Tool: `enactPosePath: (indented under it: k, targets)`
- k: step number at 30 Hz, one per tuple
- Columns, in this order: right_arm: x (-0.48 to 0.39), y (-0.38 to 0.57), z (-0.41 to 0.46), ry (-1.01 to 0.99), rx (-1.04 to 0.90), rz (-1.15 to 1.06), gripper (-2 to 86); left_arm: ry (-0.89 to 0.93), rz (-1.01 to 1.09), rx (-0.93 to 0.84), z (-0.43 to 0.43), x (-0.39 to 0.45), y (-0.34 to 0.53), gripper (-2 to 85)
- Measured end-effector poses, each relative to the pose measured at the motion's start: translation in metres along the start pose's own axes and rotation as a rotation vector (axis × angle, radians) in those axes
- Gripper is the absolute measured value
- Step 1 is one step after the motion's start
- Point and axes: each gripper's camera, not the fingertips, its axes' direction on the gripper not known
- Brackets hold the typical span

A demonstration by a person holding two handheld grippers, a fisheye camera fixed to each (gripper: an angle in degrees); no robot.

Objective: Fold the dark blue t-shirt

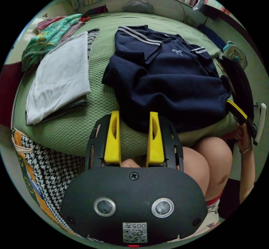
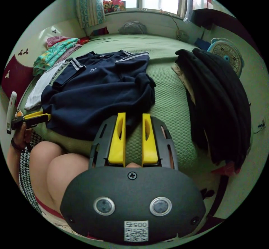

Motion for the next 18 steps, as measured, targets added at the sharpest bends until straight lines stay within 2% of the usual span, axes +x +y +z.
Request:
enactPosePath:
  k: [5,8,10,14,18]
  targets:
    - [0.006,0.01,-0.013,-0.053,-0.009,0.041,2.6,0.008,-0.009,-0.017,-0.017,0.001,0.007,13.0]
    - [0.013,0.018,-0.024,-0.08,-0.022,0.036,-0.6,0.04,-0.007,-0.037,-0.029,0.001,0.014,7.9]
    - [0.017,0.024,-0.033,-0.087,-0.035,0.041,-0.8,0.092,-0.002,-0.061,-0.038,0.001,0.022,4.9]
    - [0.026,0.042,-0.063,-0.09,-0.032,0.075,-0.7,0.086,0.022,-0.077,-0.06,0.004,0.04,4.5]
    - [0.034,0.058,-0.095,-0.088,-0.016,0.089,-0.9,0.095,0.031,-0.018,-0.104,0.004,0.065,4.3]
